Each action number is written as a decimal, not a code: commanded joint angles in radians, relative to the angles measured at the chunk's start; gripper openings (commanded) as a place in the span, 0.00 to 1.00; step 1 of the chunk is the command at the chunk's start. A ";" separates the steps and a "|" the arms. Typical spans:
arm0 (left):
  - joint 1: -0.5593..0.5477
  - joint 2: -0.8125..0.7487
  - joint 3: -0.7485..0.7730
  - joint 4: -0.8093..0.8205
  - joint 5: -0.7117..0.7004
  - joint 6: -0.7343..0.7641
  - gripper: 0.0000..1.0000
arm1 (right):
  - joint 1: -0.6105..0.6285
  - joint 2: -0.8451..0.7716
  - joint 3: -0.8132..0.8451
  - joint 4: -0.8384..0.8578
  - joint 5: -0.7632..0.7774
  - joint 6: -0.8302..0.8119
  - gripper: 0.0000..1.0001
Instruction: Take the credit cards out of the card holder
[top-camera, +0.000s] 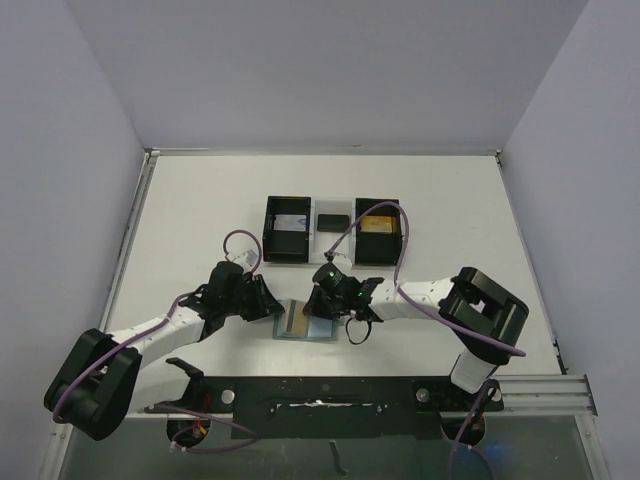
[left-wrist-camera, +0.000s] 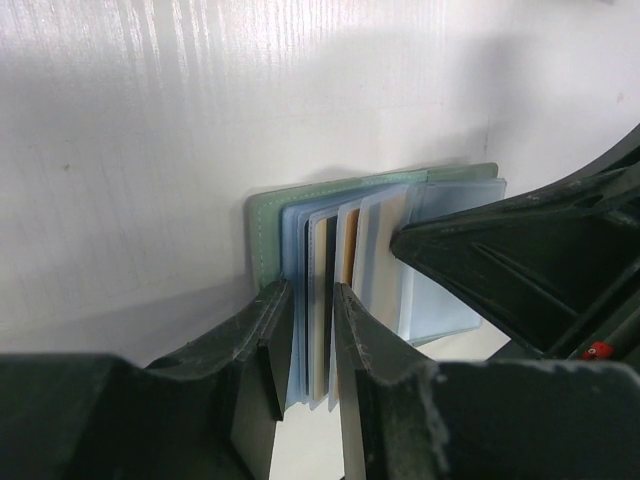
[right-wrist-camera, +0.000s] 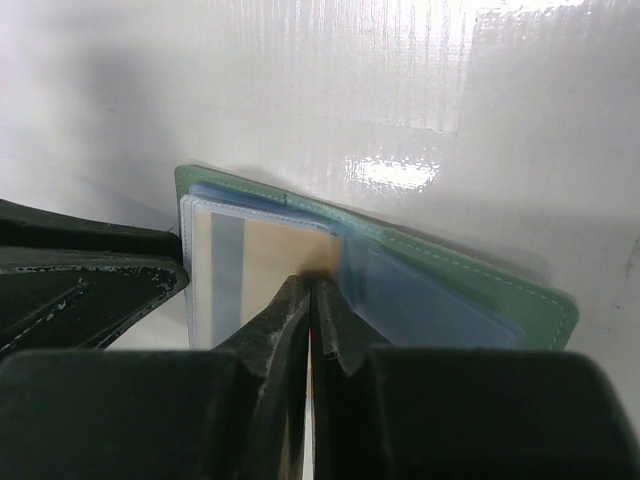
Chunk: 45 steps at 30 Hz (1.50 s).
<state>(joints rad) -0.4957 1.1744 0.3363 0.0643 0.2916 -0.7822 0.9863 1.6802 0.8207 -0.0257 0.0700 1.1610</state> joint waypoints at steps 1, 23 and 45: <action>-0.006 -0.018 0.024 0.038 0.005 0.008 0.22 | 0.005 0.011 -0.027 -0.026 0.030 0.030 0.00; -0.076 -0.099 0.068 -0.013 -0.025 0.025 0.35 | -0.001 -0.009 -0.124 0.037 0.039 0.057 0.00; -0.134 -0.051 0.059 0.015 -0.086 0.018 0.34 | -0.003 -0.020 -0.150 0.054 0.037 0.064 0.00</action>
<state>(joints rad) -0.6270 1.1160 0.3714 0.0334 0.2058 -0.7734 0.9825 1.6562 0.7116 0.1238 0.0776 1.2396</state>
